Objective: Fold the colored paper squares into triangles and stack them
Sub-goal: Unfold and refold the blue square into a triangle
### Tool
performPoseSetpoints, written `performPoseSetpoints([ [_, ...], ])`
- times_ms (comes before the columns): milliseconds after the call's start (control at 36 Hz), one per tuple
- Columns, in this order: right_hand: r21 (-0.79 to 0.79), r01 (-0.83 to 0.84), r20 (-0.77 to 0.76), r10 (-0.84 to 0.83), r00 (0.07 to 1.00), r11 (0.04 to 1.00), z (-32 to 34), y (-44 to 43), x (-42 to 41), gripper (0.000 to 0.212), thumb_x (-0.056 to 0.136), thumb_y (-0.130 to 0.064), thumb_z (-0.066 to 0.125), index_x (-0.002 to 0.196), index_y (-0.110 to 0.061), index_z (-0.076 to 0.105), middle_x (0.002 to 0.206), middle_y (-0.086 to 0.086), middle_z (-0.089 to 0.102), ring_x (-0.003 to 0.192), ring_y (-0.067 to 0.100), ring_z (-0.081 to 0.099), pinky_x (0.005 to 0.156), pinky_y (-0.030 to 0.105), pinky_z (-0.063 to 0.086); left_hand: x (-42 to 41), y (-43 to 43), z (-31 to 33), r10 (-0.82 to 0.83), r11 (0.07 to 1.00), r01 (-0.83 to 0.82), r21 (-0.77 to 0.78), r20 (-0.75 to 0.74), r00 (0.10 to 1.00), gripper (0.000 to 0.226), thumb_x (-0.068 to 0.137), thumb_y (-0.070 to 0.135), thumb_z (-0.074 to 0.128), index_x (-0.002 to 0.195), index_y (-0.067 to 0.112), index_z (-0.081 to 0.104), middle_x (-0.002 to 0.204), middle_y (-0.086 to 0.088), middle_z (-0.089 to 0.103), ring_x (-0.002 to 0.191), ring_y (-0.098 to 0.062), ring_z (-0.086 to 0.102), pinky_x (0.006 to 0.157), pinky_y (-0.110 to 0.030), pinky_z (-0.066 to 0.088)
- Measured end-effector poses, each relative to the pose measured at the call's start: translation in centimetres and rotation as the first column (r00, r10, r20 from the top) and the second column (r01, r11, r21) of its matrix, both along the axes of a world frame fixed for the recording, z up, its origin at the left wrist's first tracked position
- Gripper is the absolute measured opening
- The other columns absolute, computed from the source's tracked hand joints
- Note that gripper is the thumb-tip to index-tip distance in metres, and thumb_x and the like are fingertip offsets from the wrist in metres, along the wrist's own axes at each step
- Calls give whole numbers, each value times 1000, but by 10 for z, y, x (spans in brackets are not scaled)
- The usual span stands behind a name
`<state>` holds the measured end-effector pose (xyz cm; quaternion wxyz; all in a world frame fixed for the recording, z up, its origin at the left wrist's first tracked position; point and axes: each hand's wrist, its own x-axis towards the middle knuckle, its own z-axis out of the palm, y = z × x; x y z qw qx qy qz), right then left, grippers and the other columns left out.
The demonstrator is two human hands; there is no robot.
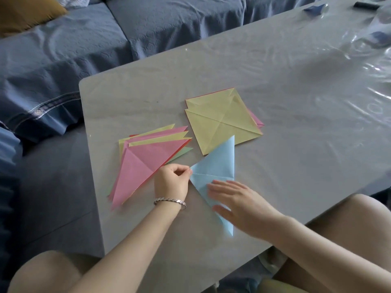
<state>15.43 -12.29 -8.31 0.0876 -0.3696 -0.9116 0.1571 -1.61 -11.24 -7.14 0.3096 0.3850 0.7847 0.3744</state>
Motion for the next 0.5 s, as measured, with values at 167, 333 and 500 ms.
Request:
performPoseSetpoints([
  [167, 33, 171, 180, -175, 968, 985, -19, 5, 13, 64, 96, -47, 15, 112, -16, 68, 121, -3, 63, 110, 12, 60, 88, 33, 50, -3, 0, -3, -92, 996, 94, 0, -228, 969, 8, 80, 14, 66, 75, 13, 71, 66, 8, 60, 66, -13, 57, 60, -21, 38],
  [333, 190, 296, 176, -329, 928, 936, -21, 38, 14, 47, 82, -36, 43, 107, -5, 68, 116, 7, 66, 108, 25, 62, 84, 46, 50, -5, 0, -6, -99, 994, 105, 16, -218, 971, 8, 80, 13, 66, 74, 13, 70, 65, 8, 61, 67, -15, 60, 62, -23, 45],
  [500, 130, 375, 111, -389, 914, 918, -16, 68, 4, 44, 87, -27, 53, 120, 1, 59, 130, 12, 56, 126, 30, 48, 99, 41, 40, -6, -1, -7, -97, 995, 102, 10, -219, 971, 8, 81, 14, 65, 75, 13, 70, 67, 8, 62, 68, -15, 61, 64, -25, 48],
])
